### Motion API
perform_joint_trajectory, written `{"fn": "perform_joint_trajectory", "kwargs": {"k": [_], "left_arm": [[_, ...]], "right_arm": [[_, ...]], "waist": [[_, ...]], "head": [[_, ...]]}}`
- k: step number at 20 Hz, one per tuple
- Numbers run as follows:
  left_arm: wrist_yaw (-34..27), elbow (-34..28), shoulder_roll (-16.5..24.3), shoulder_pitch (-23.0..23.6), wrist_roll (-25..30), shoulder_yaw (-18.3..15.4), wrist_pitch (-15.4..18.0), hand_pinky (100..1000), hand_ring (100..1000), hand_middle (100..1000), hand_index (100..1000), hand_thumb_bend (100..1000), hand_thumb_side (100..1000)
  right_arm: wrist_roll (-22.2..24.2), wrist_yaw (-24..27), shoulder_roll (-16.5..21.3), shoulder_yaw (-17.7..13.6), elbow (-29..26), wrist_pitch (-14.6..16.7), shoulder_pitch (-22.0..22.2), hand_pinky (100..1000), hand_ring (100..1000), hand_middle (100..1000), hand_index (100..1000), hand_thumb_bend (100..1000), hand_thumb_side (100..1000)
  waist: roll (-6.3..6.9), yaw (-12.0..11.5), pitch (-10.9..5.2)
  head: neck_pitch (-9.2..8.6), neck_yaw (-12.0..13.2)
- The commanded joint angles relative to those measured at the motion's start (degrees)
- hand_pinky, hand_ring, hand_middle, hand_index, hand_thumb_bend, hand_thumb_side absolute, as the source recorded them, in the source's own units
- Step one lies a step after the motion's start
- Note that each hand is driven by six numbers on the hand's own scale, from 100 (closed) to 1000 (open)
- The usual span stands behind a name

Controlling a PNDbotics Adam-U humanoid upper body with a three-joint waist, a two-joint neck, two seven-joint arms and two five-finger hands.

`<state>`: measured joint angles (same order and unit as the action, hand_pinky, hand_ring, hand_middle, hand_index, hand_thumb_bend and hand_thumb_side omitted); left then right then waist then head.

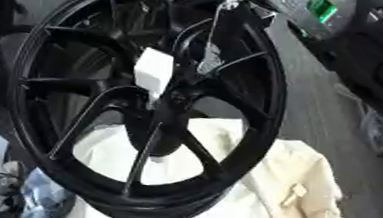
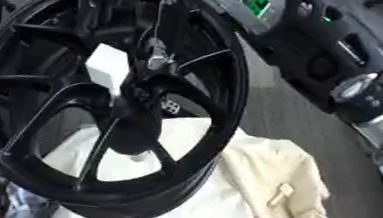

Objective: Pull the pin out of the wheel hub.

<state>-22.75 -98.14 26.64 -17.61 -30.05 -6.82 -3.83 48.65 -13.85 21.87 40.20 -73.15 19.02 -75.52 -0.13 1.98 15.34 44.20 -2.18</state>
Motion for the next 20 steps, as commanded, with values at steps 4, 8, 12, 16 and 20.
{"fn": "perform_joint_trajectory", "kwargs": {"k": [4, 8, 12, 16, 20], "left_arm": [[-0.3, -0.5, 0.9, -0.5, 0.2, -0.1, 0.0, 739, 783, 753, 722, 257, 831], [-0.2, -0.5, 0.8, -0.5, 0.2, -0.2, 0.0, 739, 783, 753, 722, 256, 831], [-0.2, -0.6, 0.7, -0.5, 0.3, -0.1, 0.0, 739, 783, 753, 722, 256, 832], [-0.3, -0.6, 0.7, -0.5, 0.4, 0.0, 0.0, 739, 783, 754, 722, 256, 834], [-0.3, -0.6, 0.6, -0.5, 0.4, 0.0, 0.0, 739, 782, 754, 721, 255, 836]], "right_arm": [[3.3, -0.4, 0.4, 0.2, 0.1, 4.2, -0.7, 894, 815, 759, 842, 484, 122], [3.3, -0.8, 0.5, 0.8, 0.5, 4.5, -0.4, 893, 810, 756, 840, 485, 128], [3.3, -0.9, 0.4, 1.4, 0.8, 5.0, 0.0, 893, 808, 754, 837, 486, 127], [3.3, -0.8, 0.3, 1.3, 0.9, 4.8, 0.1, 891, 801, 739, 822, 472, 102], [3.3, -0.5, 0.2, 1.2, 0.9, 4.2, 0.1, 888, 785, 696, 783, 455, 100]], "waist": [[0.37, 0.0, -0.83], [0.41, 0.0, -0.78], [0.55, 0.0, -0.62], [0.68, 0.1, -0.58], [0.74, 0.1, -0.51]], "head": [[-0.09, -0.3], [-0.09, -0.3], [-0.09, -0.3], [-0.09, -0.3], [-0.09, -0.4]]}}
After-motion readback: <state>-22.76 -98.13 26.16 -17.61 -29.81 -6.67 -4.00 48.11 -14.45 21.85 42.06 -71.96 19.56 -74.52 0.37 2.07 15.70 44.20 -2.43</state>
